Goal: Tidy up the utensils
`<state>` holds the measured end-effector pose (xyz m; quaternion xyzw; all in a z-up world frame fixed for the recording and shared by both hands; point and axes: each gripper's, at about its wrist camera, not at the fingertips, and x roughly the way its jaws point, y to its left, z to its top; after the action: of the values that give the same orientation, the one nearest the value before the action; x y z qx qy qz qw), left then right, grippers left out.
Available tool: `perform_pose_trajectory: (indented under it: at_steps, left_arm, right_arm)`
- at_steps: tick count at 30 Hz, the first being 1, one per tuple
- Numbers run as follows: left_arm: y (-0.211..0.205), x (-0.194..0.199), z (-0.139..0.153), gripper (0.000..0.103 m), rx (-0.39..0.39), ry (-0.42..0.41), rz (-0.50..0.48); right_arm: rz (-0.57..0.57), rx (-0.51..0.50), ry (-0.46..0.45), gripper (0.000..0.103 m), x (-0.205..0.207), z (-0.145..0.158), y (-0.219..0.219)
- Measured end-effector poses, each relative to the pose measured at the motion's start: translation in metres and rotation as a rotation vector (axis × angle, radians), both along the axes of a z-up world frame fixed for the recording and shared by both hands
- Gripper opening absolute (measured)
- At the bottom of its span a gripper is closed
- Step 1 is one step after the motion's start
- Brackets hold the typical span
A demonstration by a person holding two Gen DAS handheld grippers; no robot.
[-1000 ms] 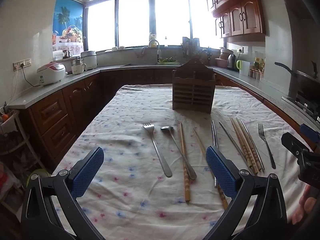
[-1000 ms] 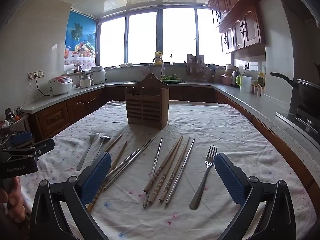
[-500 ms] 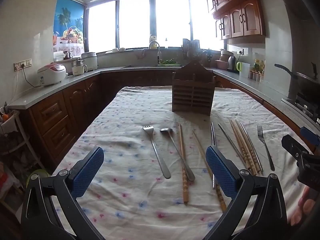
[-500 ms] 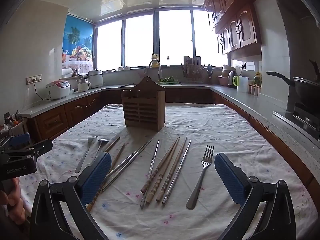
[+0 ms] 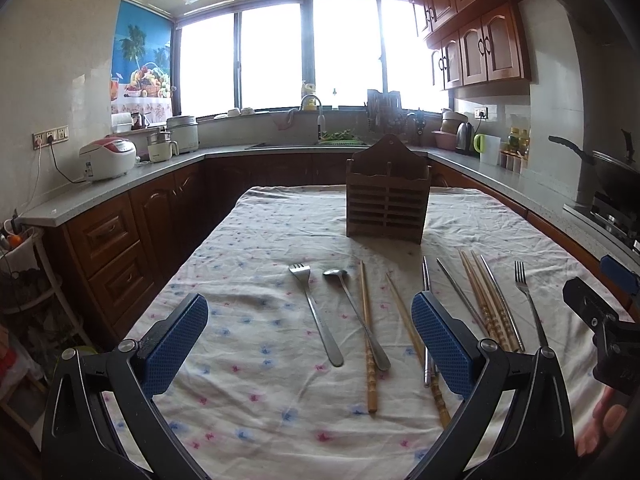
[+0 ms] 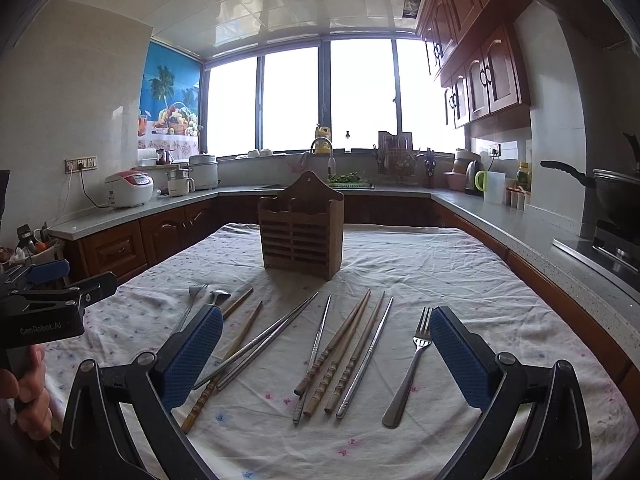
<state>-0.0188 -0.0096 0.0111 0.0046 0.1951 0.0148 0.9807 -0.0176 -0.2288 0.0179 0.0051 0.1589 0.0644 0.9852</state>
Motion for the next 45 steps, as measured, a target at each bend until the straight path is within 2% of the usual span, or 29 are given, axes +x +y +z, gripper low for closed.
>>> perform_pose_trajectory:
  at_steps: [45]
  left_arm:
    - [0.0015, 0.0024, -0.0036, 0.103, -0.013, 0.005, -0.016]
  right_arm:
    - [0.007, 0.023, 0.002, 0.103, 0.0005, -0.0013, 0.0002]
